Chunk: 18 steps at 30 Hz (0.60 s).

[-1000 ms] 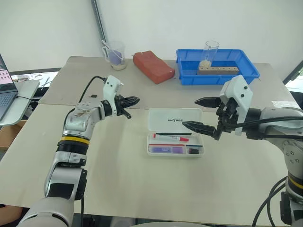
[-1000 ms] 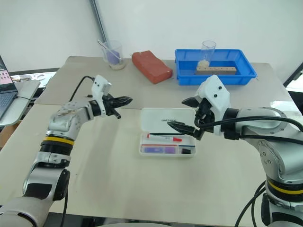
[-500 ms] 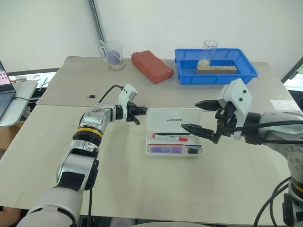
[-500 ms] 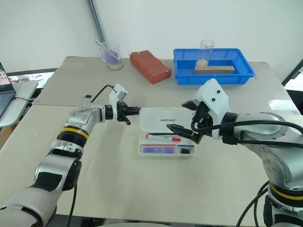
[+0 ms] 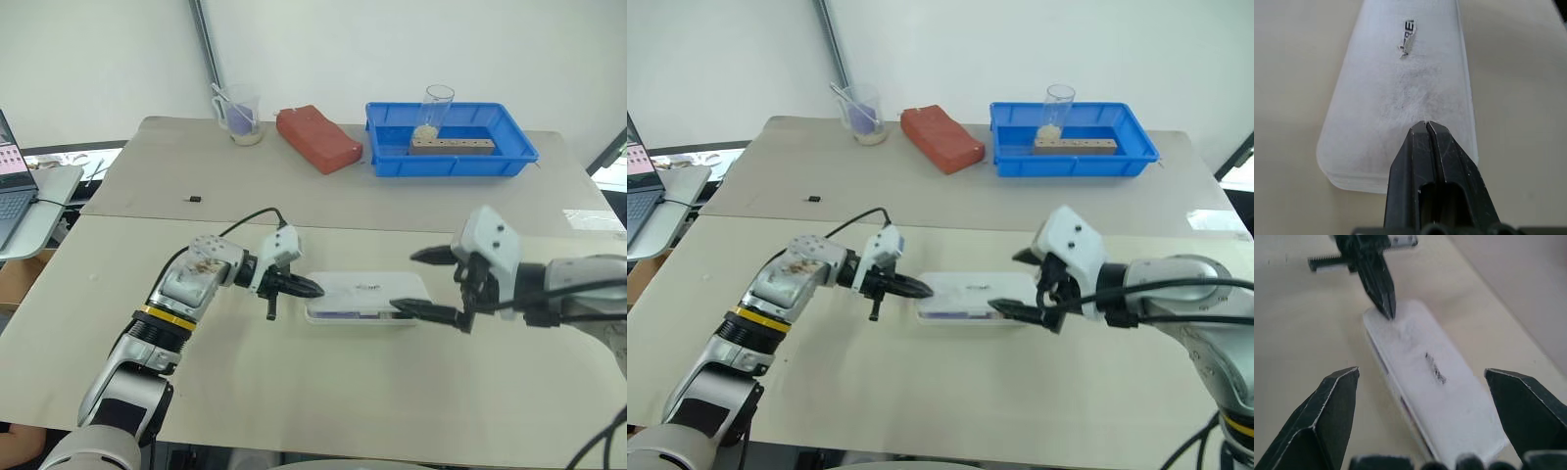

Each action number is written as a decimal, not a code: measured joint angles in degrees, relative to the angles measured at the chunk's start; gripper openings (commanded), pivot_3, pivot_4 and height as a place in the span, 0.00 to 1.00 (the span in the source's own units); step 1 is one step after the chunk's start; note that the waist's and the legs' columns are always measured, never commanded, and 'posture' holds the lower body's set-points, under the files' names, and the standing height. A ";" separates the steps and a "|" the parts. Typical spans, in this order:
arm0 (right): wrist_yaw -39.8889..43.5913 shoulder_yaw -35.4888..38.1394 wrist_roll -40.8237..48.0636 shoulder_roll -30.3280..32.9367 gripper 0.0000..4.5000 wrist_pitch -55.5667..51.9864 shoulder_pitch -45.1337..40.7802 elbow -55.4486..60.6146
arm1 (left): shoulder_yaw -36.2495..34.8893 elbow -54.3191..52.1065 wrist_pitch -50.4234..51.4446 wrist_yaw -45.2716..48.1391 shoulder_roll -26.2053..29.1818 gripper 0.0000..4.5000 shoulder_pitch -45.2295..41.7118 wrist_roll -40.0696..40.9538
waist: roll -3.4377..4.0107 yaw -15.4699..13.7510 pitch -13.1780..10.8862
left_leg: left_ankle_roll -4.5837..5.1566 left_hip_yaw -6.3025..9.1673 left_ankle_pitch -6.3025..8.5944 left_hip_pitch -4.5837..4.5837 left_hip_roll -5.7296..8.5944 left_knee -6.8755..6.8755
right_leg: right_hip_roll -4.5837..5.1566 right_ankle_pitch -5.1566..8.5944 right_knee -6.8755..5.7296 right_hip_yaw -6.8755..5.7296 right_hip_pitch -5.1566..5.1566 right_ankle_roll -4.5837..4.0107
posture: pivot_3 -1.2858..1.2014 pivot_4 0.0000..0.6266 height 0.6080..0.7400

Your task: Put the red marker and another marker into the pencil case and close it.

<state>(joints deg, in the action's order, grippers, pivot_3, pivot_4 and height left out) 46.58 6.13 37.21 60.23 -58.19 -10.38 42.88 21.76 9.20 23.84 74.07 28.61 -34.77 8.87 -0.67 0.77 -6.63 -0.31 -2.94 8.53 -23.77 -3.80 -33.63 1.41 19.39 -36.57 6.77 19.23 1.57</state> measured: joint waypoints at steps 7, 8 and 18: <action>0.79 -1.42 -4.66 0.16 1.00 5.96 2.47 -3.16 | 1.93 -0.64 -7.54 -1.56 0.25 0.02 0.28 -3.34 | 0.13 0.15 0.16 | 0.00 0.00 0.00 0.03 -0.03 -0.05 | -0.05 0.04 -0.01 0.01 -0.01 0.06 | 0.52 0.24 1.00; 0.83 -1.42 -4.73 0.00 1.00 6.35 2.45 -3.50 | 1.68 -0.65 -7.75 -1.55 0.25 0.07 0.40 -3.17 | 0.13 0.14 0.16 | 0.00 -0.01 0.00 0.02 -0.02 -0.05 | -0.05 0.04 -0.01 0.01 0.00 0.06 | 0.52 0.24 1.00; 8.02 0.99 -7.85 3.26 1.00 15.09 2.64 -14.34 | -17.39 -11.52 1.02 -4.86 11.20 0.99 4.23 7.30 | -0.05 0.42 -0.08 | 0.00 -0.07 0.00 0.06 -0.04 0.03 | 0.00 0.05 0.03 0.02 0.01 0.09 | 0.52 0.24 1.00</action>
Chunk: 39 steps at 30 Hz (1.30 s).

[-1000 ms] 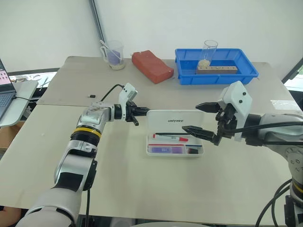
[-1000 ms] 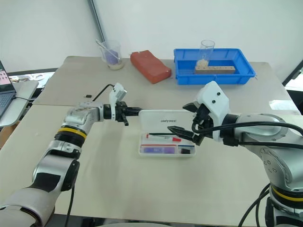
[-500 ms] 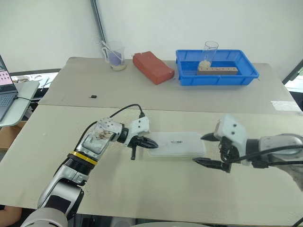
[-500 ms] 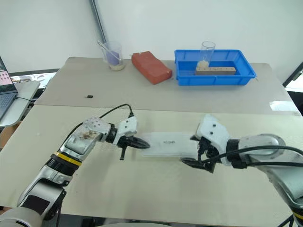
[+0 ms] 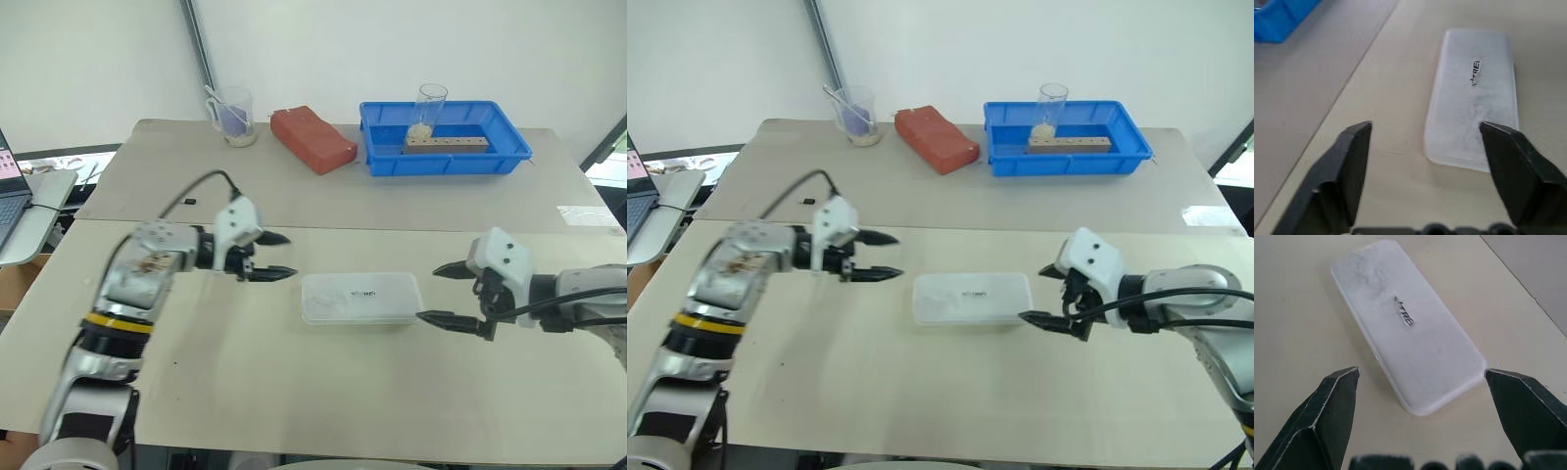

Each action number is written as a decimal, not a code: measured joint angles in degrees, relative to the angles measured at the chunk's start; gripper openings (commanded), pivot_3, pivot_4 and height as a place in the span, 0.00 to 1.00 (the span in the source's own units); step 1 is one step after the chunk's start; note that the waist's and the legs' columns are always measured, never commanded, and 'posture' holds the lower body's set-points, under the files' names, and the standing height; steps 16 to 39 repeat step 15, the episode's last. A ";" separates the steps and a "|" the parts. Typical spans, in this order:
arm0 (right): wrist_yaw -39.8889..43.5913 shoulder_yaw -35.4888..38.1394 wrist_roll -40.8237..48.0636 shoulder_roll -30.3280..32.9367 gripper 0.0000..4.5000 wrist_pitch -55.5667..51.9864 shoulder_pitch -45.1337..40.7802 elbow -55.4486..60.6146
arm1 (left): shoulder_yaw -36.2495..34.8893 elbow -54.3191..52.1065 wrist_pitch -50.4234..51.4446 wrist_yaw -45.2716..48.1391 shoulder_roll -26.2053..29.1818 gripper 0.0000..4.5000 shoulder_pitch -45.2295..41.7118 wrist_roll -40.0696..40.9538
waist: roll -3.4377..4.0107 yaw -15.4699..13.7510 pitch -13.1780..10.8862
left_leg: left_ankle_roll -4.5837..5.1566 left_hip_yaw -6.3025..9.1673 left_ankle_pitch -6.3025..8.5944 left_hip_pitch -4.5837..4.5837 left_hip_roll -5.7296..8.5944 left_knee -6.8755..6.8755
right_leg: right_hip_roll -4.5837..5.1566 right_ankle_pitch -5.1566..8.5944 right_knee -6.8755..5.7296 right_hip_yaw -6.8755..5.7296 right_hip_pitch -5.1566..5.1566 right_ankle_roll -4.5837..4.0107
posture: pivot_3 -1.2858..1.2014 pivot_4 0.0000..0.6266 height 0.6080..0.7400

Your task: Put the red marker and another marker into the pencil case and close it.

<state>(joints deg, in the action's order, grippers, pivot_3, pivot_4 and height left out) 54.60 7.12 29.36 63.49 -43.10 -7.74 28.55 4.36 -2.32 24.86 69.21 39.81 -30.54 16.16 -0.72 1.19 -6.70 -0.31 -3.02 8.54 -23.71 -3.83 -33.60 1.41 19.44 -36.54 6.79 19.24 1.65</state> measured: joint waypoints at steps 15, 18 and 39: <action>2.32 0.33 -7.07 -2.08 1.00 11.25 -3.16 -18.62 | -10.24 -15.89 6.83 -12.58 5.63 0.99 12.43 2.99 | -0.07 -0.22 -0.06 | -0.01 -0.03 0.00 0.06 -0.04 0.01 | 0.01 -0.05 -0.03 -0.01 0.00 -0.08 | 0.52 0.24 1.00; 2.32 0.33 -7.07 -2.08 1.00 11.25 -3.16 -18.62 | -10.24 -15.89 6.83 -12.58 5.63 0.99 12.43 2.99 | -0.07 -0.22 -0.06 | -0.01 -0.03 0.00 0.06 -0.04 0.01 | 0.01 -0.05 -0.03 -0.01 0.00 -0.08 | 0.52 0.24 1.00; 2.32 0.33 -7.07 -2.08 1.00 11.25 -3.16 -18.62 | -10.24 -15.89 6.83 -12.58 5.63 0.99 12.43 2.99 | -0.07 -0.22 -0.06 | -0.01 -0.03 0.00 0.06 -0.04 0.01 | 0.01 -0.05 -0.03 -0.01 0.00 -0.08 | 0.52 0.24 1.00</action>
